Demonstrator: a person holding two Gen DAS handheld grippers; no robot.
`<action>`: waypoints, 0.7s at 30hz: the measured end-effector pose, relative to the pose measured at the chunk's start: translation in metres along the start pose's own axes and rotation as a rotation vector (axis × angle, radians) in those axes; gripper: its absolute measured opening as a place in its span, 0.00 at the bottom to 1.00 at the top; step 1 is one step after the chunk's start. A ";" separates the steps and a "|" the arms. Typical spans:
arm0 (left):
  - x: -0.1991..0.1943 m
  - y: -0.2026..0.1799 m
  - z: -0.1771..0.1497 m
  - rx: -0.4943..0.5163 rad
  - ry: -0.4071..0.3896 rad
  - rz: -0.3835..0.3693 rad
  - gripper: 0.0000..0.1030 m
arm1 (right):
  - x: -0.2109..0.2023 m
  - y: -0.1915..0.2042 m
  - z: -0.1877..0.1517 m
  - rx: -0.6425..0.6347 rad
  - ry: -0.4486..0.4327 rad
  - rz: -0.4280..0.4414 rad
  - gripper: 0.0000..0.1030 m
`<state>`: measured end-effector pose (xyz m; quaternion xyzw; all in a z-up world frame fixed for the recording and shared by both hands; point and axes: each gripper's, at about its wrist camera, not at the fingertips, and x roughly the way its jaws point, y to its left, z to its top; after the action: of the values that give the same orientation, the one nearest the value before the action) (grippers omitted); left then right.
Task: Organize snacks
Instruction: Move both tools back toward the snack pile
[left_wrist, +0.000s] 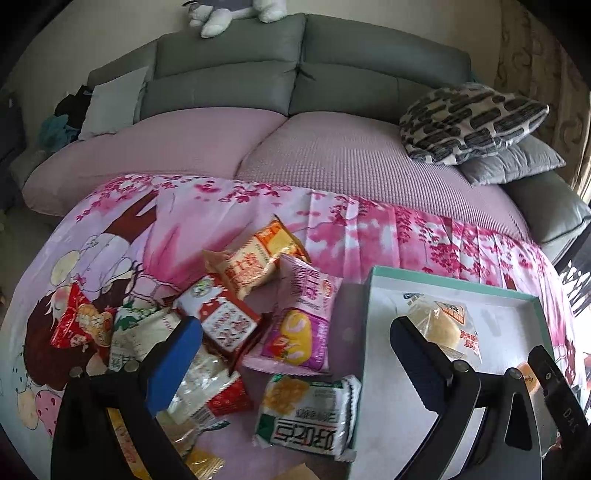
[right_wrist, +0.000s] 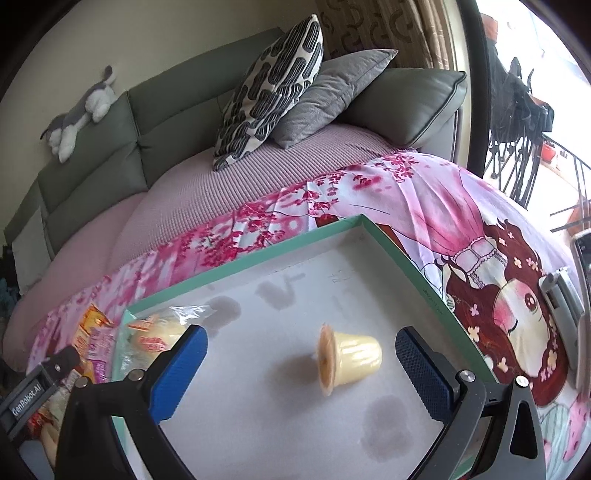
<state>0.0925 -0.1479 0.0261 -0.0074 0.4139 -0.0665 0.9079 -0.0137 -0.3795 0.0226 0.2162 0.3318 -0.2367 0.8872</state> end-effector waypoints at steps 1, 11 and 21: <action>-0.003 0.006 -0.001 -0.012 -0.002 -0.004 0.99 | -0.002 0.001 0.000 0.009 -0.002 0.016 1.00; -0.019 0.062 -0.008 -0.106 -0.013 0.027 0.99 | -0.017 0.022 -0.012 0.025 0.055 0.121 1.00; -0.031 0.121 -0.022 -0.219 -0.024 0.076 0.99 | -0.022 0.057 -0.031 -0.100 0.079 0.117 1.00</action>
<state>0.0697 -0.0229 0.0270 -0.0918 0.4078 0.0136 0.9083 -0.0118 -0.3116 0.0296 0.1999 0.3647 -0.1587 0.8955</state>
